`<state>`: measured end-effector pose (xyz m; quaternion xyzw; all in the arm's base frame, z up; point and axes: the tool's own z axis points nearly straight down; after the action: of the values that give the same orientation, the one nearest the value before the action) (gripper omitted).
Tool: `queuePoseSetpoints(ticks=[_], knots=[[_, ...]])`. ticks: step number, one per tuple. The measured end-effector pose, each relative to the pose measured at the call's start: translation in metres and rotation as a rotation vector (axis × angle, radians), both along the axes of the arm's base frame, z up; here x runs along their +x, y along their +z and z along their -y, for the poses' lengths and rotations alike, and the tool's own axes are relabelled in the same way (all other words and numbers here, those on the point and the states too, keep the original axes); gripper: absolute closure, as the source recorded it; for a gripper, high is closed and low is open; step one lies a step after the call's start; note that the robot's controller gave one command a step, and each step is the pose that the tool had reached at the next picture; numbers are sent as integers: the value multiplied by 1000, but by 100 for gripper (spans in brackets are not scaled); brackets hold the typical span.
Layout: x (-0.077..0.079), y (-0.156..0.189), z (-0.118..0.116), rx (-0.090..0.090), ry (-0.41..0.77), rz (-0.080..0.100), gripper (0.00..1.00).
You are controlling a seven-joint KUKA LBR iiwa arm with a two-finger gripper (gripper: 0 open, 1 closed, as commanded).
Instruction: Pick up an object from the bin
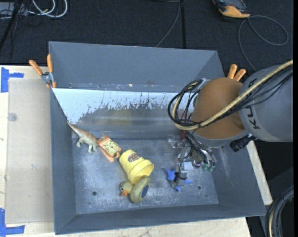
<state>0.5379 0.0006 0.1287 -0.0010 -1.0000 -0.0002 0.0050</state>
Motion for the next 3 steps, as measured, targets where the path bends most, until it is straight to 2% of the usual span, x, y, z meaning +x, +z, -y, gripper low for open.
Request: queuePoseSetpoints(ticks=[1, 2, 3], knots=[[0, 2, 0, 0, 0, 2, 0], [-5, 14, 5, 1, 107, 3, 0], [-19, -54, 64, 5, 278, 2, 100]])
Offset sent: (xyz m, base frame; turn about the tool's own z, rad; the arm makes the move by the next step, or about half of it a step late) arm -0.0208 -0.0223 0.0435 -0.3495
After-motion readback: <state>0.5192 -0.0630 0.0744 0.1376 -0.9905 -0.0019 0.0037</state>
